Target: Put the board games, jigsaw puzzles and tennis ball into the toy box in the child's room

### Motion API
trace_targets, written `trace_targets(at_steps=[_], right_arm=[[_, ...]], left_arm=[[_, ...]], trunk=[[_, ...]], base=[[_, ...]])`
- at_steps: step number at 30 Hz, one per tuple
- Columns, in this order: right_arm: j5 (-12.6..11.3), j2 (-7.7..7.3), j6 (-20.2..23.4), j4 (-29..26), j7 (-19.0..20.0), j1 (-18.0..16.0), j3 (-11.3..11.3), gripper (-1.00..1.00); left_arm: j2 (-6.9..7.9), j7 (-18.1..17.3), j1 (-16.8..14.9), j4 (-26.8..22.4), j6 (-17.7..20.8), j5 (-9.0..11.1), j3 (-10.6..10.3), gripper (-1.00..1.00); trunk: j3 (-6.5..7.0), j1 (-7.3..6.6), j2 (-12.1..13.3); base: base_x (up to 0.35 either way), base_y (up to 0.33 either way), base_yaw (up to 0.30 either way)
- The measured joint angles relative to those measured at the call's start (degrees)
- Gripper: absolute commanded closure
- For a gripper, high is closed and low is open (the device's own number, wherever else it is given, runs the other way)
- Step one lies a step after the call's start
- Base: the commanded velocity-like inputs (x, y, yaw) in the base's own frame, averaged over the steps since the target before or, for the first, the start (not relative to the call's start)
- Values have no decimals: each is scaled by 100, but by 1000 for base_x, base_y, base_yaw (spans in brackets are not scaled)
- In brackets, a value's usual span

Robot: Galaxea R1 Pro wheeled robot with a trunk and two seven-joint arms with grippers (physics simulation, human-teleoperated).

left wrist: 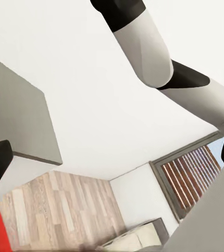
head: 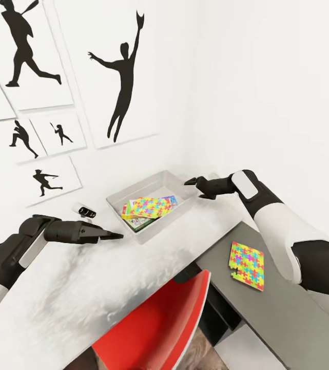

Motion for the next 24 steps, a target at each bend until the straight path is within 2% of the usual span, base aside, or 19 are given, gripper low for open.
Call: trace_targets(at_steps=[11, 24], right_arm=[[14, 4, -14, 0, 0, 0, 7, -100], [16, 5, -58, 0, -8, 0, 22, -100]], left_arm=[[1, 1, 0, 0, 0, 0, -3, -100], [-6, 0, 0, 0, 0, 0, -3, -100]], trunk=[[62, 0, 0], [121, -1, 0]], base=[[-217, 2, -224], [-94, 0, -199]])
